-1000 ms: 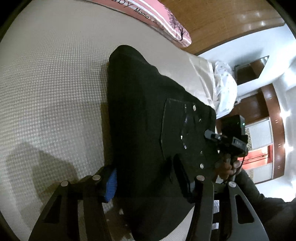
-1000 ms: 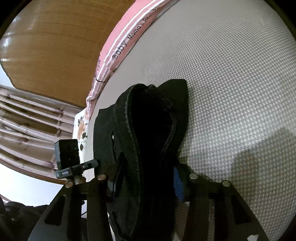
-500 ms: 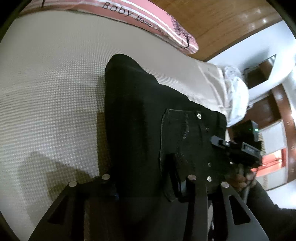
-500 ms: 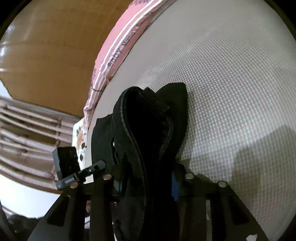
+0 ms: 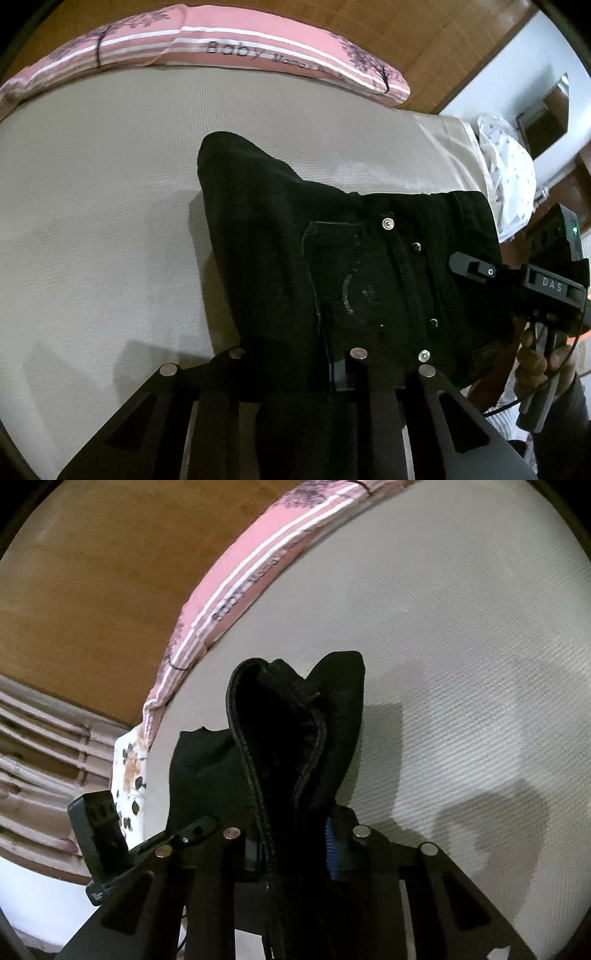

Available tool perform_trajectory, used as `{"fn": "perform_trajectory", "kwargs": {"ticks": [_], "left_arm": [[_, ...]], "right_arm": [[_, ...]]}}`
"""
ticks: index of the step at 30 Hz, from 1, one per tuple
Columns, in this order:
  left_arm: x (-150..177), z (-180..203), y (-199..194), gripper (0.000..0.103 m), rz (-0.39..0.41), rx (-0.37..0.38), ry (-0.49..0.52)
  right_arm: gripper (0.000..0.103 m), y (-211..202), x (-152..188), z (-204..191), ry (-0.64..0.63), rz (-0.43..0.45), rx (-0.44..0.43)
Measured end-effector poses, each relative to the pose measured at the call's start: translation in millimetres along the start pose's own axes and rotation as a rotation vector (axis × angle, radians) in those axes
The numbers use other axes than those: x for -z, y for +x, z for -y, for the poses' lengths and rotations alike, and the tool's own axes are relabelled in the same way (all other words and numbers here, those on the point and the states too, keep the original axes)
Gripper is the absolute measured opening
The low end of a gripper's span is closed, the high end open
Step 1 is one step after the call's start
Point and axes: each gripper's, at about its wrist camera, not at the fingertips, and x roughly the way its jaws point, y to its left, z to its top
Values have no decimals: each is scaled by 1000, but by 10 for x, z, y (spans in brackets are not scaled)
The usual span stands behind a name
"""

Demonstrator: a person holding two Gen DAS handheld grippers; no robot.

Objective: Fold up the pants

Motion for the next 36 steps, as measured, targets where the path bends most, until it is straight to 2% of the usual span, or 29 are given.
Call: {"fn": "perform_trajectory", "kwargs": {"ticks": [7,15,25,36], "left_arm": [[160,-252,-346,20,33,-60,-13],[134,-686,-645,20,92,-134,-64],[-452,-1110,-914,20,146,-182,-82],[-1183,-1516,-776,20,165,-215,-58]], "right_arm": [[23,255,116,-364,-44,-60,-24],[23,682,95,-849,-104,-114,-72],[23,1161,-216,-1277,-137,-123,-107],[22,1636,-779,-1514,-130,-114,-100]]}}
